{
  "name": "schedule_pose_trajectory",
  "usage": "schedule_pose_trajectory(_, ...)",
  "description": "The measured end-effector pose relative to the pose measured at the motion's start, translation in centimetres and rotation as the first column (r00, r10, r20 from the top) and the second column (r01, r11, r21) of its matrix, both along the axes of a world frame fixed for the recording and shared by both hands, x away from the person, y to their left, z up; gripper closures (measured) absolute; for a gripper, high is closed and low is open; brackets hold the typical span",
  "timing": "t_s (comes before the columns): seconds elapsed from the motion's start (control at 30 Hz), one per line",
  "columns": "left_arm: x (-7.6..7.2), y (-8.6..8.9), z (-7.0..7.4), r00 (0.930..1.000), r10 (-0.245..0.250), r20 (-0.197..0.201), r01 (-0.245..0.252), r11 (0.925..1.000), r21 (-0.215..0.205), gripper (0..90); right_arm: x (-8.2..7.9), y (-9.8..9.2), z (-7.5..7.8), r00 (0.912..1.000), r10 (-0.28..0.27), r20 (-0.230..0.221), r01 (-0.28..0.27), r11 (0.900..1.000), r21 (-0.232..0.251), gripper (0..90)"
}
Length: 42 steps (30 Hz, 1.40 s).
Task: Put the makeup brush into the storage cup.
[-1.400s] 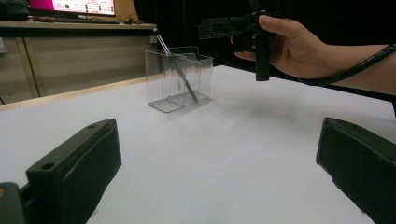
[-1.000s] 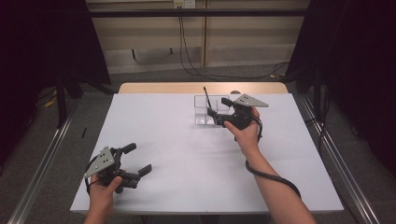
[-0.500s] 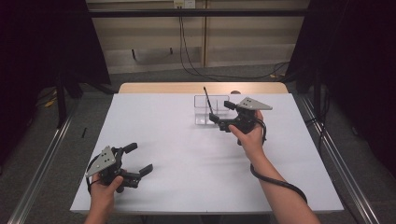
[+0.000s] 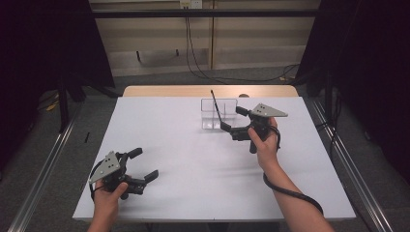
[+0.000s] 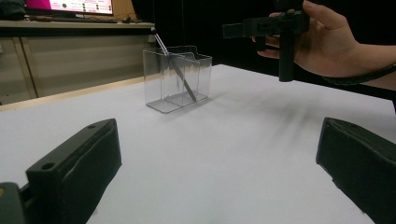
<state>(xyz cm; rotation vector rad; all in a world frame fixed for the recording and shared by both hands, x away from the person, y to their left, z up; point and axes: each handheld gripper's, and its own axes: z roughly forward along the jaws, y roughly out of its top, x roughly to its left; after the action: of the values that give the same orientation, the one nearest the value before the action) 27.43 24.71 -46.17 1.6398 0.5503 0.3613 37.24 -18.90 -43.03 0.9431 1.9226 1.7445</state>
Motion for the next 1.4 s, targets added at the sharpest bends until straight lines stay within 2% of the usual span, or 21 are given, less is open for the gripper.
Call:
schedule_pose_trajectory(0.97, 0.0, 0.0, 0.0, 1.0000, 0.007, 0.002, -0.007, 1.0000, 0.006, 0.0, -2.5, -1.5, 0.1, 0.9996, 0.024, 0.017, -0.024, 0.999, -0.037, 4.0)
schedule_pose_trajectory(1.4, 0.0, 0.0, 0.1, 0.9999, 0.009, 0.006, -0.009, 0.9999, 0.011, 0.0, -3.6, -2.8, -0.3, 0.9997, 0.025, 0.009, -0.025, 0.999, -0.035, 4.0)
